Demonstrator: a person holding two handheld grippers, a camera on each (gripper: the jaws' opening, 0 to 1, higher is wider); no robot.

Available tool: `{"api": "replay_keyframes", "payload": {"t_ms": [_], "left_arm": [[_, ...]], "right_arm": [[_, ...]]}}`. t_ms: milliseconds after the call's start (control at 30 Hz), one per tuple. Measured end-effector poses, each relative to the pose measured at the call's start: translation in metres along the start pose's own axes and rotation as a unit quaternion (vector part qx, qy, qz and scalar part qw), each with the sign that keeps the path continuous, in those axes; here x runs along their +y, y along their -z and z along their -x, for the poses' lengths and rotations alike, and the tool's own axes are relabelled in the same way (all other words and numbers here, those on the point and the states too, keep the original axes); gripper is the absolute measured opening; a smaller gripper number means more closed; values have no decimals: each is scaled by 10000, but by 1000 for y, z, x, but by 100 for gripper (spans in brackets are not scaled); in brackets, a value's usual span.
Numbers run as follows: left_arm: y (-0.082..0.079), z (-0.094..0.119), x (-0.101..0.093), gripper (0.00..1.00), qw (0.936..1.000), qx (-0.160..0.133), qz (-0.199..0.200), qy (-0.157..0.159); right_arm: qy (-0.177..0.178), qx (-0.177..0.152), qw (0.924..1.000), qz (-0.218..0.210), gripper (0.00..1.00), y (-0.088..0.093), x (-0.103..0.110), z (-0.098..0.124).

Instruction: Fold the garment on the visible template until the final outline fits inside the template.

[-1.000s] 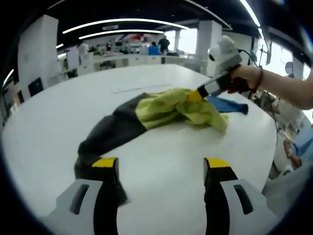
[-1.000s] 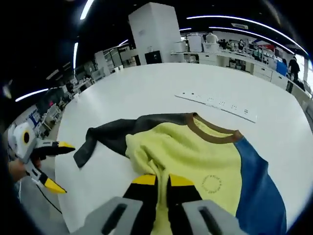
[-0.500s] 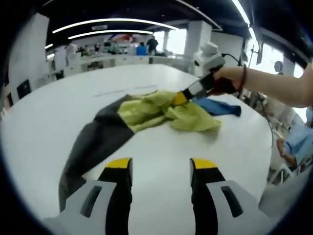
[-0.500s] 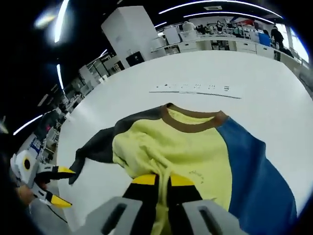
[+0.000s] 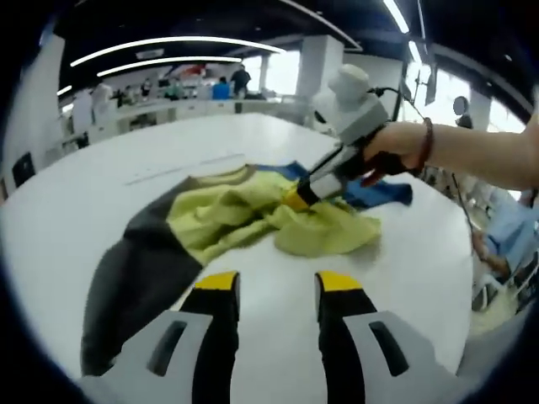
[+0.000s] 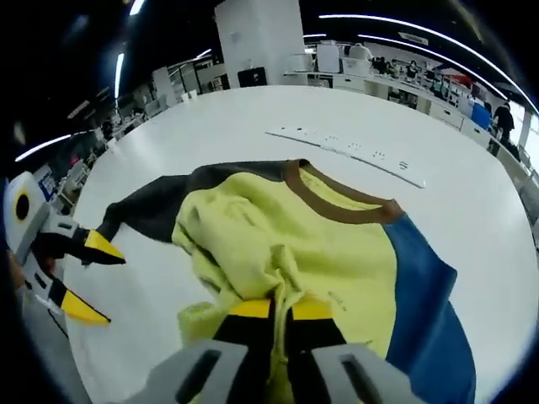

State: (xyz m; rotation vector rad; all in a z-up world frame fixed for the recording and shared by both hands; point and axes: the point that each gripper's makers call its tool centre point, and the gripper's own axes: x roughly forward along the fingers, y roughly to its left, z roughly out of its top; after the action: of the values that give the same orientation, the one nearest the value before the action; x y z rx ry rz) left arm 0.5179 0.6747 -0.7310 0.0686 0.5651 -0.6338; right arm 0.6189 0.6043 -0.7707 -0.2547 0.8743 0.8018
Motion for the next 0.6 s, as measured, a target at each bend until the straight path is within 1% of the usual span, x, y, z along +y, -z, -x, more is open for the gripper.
{"api": "replay_keyframes", "payload": {"t_ms": [67,133,200,233,300,333,400,533,600], "left_arm": [[-1,-6,0,32,10000,17,-31,61],[-4,-16,-2,31,9996,43,-170,208],[-4,-22,-4,29,9990,116,-280,327],[-4,-25,-4,29,9987,141,-347,333],[-5,-32,-3,30,9979,173,-508,366],[-6,-33,-5,30,9977,187,-532,384],[-5,-38,-6,30,9967,223,-633,451],[-6,-44,-7,29,9969,188,-495,585],[-7,-47,-9,29,9964,218,-585,579]], "right_arm": [[-37,-28,10000,-31,0,0,-1,0],[-144,-94,9994,-313,1,0,0,1],[-256,-190,9980,-555,5,-1,4,3],[-225,-266,9974,-635,7,-3,3,5],[-213,-361,9971,-640,13,-5,2,8],[-210,-389,9970,-642,18,-6,2,9],[-215,-470,9965,-654,25,-10,1,13],[-221,-594,9954,-722,39,-16,3,25],[-188,-643,9950,-738,42,-17,1,33]]}}
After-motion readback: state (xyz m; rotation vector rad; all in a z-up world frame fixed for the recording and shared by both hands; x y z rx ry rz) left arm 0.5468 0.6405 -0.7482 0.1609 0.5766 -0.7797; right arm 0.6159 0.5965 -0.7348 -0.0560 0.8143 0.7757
